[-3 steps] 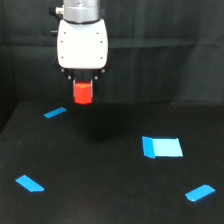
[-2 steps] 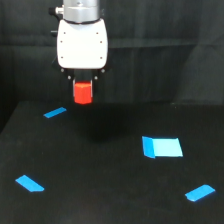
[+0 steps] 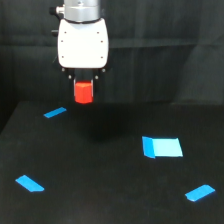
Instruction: Pick up the red object from the table
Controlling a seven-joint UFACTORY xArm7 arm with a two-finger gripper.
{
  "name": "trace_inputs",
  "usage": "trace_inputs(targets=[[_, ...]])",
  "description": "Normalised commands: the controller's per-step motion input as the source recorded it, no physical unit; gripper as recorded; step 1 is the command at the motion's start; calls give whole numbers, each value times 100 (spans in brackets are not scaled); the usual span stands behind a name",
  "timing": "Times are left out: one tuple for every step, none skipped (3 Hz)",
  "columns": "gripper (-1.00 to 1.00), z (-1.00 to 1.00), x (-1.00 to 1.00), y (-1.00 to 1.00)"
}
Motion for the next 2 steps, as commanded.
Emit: trace_inputs(targets=[[-93,0,-1,-3],[-99,4,-10,13]])
